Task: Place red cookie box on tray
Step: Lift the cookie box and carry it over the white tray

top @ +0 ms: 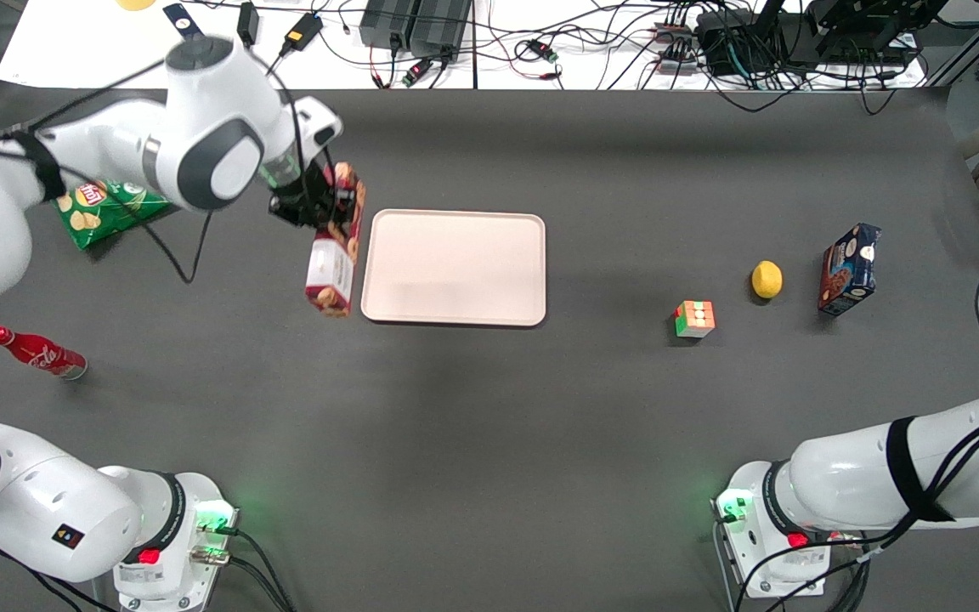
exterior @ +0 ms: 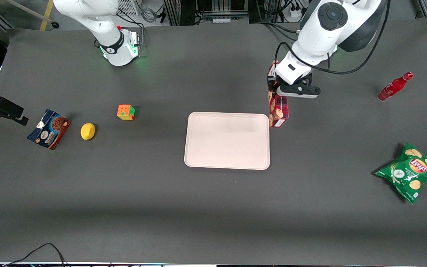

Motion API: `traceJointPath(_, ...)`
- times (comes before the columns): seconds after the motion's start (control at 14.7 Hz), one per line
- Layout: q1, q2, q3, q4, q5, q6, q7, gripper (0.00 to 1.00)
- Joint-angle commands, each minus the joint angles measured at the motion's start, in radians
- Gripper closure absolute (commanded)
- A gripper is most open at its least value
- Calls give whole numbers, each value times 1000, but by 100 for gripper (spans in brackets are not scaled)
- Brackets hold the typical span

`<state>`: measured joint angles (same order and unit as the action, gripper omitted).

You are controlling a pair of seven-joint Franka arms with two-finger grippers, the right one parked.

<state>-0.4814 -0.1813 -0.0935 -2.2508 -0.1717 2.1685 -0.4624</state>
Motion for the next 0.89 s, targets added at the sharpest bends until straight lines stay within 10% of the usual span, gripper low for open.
traceJointPath(0.0,0,222,-2,320,-3,-160,-27,90)
traceJointPath(0.82,-63,539,-9,259,127,221,-105,88)
